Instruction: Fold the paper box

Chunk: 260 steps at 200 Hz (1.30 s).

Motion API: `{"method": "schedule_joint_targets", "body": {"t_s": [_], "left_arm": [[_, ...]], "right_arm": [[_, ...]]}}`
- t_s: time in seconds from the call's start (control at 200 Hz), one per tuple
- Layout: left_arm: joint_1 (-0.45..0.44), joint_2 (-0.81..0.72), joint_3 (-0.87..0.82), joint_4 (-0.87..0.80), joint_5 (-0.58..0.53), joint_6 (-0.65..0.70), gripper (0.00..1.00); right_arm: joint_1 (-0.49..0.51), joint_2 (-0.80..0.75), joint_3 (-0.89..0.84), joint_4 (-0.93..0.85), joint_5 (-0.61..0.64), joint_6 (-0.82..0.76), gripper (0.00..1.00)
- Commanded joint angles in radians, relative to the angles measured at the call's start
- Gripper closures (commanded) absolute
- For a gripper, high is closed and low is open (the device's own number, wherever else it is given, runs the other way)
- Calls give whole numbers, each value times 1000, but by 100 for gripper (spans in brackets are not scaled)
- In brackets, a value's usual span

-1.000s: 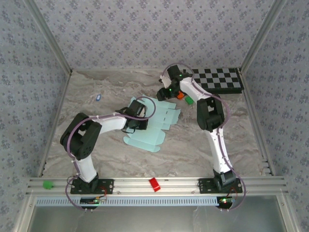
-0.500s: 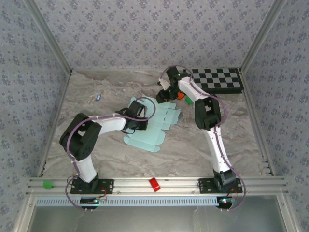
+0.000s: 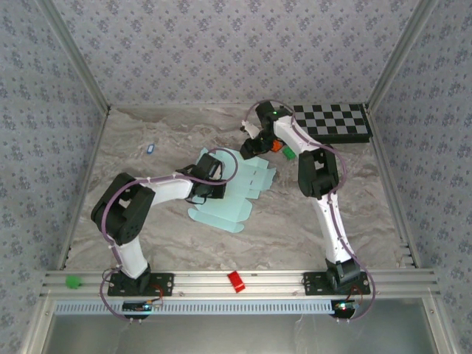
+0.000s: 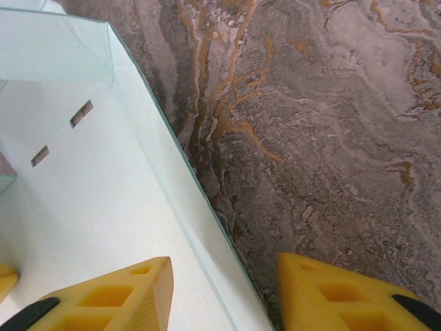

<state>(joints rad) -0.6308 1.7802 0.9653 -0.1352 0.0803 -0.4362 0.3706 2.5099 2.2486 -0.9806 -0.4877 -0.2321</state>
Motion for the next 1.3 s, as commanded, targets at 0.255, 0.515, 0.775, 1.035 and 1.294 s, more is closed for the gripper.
{"method": "schedule_joint_targets", "body": {"t_s": [0.255, 0.515, 0.775, 1.035, 1.294], "left_arm": [[-13, 21, -35, -135, -38, -8, 100], [-16, 21, -32, -136, -40, -6, 100], [-18, -12, -35, -132, -33, -8, 100], [-12, -166, -61, -150, -57, -38, 94], [65, -307, -186, -129, -58, -106, 89]], "right_arm": [[28, -121, -39, -64, 15, -164, 69], [42, -173, -110, -17, 46, -232, 82], [51, -283, -268, 161, 87, -294, 98], [63, -410, -420, 319, 153, -393, 100], [76, -491, -505, 429, 202, -441, 100]]}}
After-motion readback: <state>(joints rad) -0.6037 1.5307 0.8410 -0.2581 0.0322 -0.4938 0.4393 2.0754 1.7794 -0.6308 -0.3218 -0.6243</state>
